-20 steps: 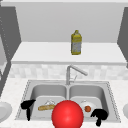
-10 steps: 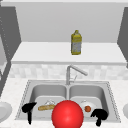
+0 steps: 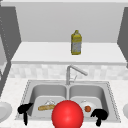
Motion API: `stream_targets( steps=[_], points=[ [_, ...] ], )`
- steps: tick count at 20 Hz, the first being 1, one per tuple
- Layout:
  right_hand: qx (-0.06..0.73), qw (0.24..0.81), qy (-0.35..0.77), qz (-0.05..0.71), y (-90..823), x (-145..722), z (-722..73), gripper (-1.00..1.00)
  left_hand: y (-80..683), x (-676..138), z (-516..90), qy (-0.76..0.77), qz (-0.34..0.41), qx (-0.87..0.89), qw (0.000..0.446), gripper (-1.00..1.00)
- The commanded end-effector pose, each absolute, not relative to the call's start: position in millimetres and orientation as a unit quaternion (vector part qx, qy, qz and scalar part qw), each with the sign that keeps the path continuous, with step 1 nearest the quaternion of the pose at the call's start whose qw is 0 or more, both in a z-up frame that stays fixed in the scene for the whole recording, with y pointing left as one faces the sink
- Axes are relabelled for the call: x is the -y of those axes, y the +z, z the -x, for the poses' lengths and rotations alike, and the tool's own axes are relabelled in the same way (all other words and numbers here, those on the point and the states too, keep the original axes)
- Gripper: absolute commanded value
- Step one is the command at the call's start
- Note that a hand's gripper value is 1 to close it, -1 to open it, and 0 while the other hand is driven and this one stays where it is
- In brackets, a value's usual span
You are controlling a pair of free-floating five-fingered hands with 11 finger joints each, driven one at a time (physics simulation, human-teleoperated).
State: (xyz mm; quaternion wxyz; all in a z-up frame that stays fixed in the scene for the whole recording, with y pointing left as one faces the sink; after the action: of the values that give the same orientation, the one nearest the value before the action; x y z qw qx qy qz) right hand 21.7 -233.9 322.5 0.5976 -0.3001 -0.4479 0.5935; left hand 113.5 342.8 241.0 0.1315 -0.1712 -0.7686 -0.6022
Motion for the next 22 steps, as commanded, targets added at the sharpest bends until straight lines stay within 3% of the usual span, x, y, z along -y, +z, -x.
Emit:
stream_targets(
  steps=[1,22],
  points=[
    [0.448,0.598,0.593,0.3,322.5,233.9,-21.7,0.0,250.5,-369.2,-110.3,-0.585,0.17,0.784,0.122,-1.0],
    [0.448,0.598,0.593,0.3,322.5,233.9,-21.7,0.0,344.7,-502.2,-114.2,-0.59,0.179,0.778,0.12,-1.0]
  ],
)
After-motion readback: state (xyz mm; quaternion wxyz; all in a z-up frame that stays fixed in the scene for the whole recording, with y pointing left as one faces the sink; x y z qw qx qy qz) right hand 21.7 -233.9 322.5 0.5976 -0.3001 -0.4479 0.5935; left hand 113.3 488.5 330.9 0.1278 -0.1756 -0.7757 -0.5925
